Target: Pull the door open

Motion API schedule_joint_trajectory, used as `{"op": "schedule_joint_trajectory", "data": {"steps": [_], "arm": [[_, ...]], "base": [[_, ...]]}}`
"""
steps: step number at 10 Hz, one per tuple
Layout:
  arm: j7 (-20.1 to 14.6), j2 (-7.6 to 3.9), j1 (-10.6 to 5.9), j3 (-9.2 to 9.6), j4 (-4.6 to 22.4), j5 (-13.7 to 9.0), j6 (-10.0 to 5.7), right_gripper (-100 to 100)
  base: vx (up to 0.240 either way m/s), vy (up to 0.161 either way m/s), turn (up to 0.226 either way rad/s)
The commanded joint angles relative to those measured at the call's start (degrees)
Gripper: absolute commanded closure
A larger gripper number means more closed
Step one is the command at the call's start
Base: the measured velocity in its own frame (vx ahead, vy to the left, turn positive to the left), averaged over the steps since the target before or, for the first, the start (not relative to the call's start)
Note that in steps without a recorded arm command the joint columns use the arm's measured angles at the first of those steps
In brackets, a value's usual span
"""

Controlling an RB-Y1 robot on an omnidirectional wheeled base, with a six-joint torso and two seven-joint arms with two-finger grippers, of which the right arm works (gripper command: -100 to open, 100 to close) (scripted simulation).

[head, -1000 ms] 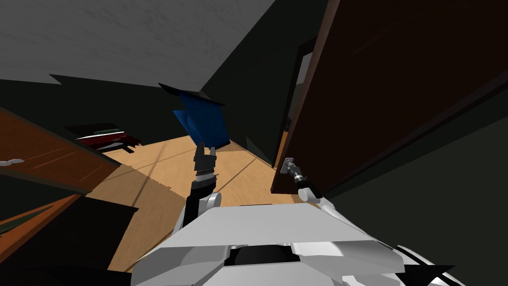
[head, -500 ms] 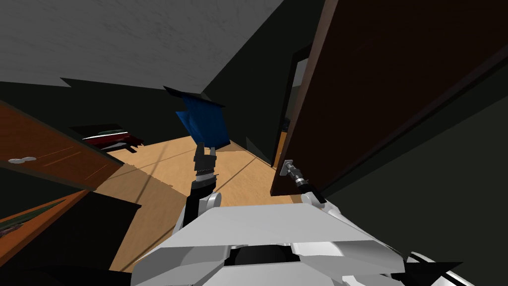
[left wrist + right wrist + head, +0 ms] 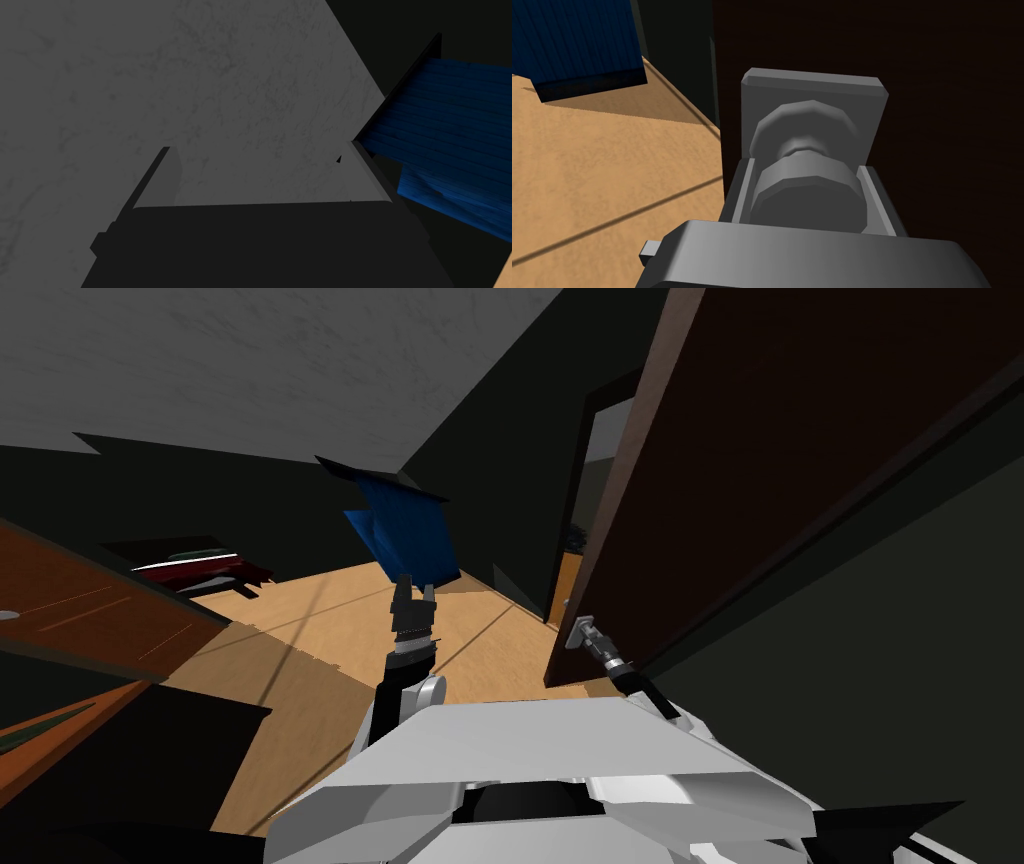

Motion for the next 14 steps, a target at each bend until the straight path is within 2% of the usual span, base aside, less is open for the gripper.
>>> {"op": "schedule_joint_trajectory", "data": {"steps": [1, 2, 3, 4, 5, 7, 8, 10, 12, 13, 14], "arm": [[-1.3, -1.99, 1.26, 1.49, -0.8, 0.8, -2.71, 100], [-2.5, -3.73, 2.47, 2.87, -1.5, 1.6, -4.14, 100], [-2.5, -3.73, 2.47, 2.87, -1.5, 1.6, -4.97, 100], [-3.6, -5.45, 3.66, 4.26, -2.1, 2.3, -7.05, 100], [-3.6, -5.45, 3.66, 4.26, -2.1, 2.3, -7.17, 100], [-5.6, -8.63, 5.89, 6.88, -3.4, 3.5, -10.68, 100], [-5.6, -8.63, 5.89, 6.88, -3.4, 3.5, -11.01, 100], [-7.1, -11.15, 7.68, 9.03, -4.5, 4.5, -13.71, 100], [-8.3, -12.87, 8.99, 10.64, -5.3, 5.2, -15.45, 100], [-7.8, -12.08, 8.39, 10.29, -4.7, 5.1, -14.59, 100], [-8.4, -12.08, 8.56, 10.85, -4.0, 5.6, -16.36, 100]], "base": [[-0.014, -0.017, -0.024], [-0.008, -0.026, -0.072], [-0.009, -0.022, -0.042], [-0.008, -0.027, -0.045], [-0.006, -0.021, -0.026], [0.002, -0.034, -0.060], [-0.003, -0.031, -0.025], [0.006, -0.036, -0.043], [0.008, -0.032, -0.034], [0.000, 0.000, 0.000], [0.003, 0.040, 0.026]]}}
